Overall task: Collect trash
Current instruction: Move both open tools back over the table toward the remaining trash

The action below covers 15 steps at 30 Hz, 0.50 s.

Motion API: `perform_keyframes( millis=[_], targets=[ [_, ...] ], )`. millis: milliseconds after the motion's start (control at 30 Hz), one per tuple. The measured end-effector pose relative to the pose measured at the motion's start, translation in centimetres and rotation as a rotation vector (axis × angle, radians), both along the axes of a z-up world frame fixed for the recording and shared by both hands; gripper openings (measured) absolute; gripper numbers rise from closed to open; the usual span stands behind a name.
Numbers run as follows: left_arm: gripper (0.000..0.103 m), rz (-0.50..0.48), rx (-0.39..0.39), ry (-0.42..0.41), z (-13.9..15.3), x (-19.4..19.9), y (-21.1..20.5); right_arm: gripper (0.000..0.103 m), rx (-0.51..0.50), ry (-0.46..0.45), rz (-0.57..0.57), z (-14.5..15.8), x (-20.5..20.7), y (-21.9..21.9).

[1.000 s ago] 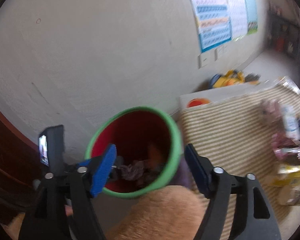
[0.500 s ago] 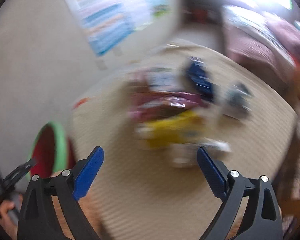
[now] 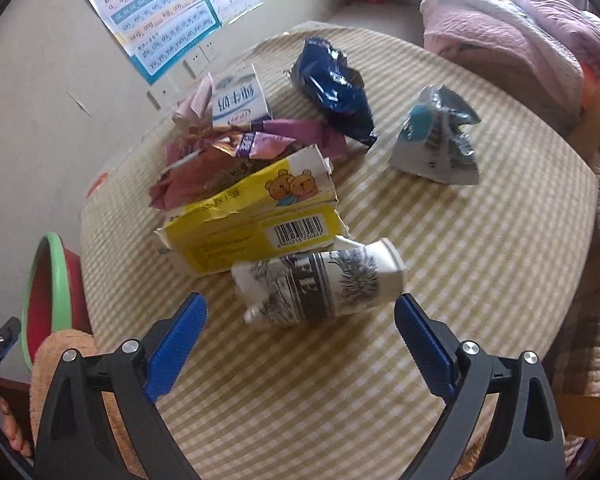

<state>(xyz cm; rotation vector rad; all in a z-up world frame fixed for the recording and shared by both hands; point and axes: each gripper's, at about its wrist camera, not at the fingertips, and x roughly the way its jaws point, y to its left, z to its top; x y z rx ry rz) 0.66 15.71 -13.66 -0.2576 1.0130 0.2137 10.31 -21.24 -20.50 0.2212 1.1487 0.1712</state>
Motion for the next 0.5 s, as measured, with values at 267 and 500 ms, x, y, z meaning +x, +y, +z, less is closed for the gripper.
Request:
perform_keyframes(
  millis=[267,500],
  targets=[
    [0.078,-0.125,0.052,-0.007,1.0,1.6,-4.9,0.060,0.114,0.017,0.035,-0.7,-0.2,-0.8],
    [0.078,-0.464,0.145,-0.058,1.7,4.5,-15.4,0.037,0.211,0.044,0.024,0.5,-3.6,-2.9]
  ],
)
